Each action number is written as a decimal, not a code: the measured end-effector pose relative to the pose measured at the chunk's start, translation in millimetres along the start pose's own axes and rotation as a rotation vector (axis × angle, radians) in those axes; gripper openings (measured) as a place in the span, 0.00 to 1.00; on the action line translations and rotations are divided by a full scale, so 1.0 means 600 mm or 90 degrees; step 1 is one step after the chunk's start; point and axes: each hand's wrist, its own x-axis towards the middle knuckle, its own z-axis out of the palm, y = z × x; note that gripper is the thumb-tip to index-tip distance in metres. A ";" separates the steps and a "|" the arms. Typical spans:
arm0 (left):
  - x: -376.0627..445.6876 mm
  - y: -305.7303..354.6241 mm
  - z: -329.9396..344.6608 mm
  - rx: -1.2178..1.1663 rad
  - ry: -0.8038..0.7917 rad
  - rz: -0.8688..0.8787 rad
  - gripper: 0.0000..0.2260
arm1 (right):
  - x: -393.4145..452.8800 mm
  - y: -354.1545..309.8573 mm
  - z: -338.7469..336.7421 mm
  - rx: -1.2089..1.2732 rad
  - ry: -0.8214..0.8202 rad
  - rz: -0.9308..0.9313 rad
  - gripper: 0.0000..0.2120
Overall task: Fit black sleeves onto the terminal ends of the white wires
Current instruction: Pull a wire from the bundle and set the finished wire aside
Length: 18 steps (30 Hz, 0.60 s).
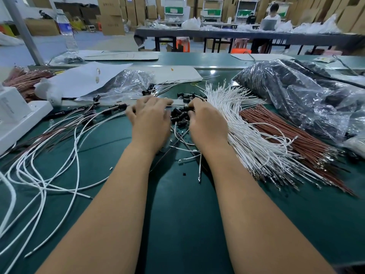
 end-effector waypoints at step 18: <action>0.005 -0.020 -0.006 -0.035 0.020 -0.117 0.12 | 0.000 0.003 0.003 0.066 -0.014 0.022 0.06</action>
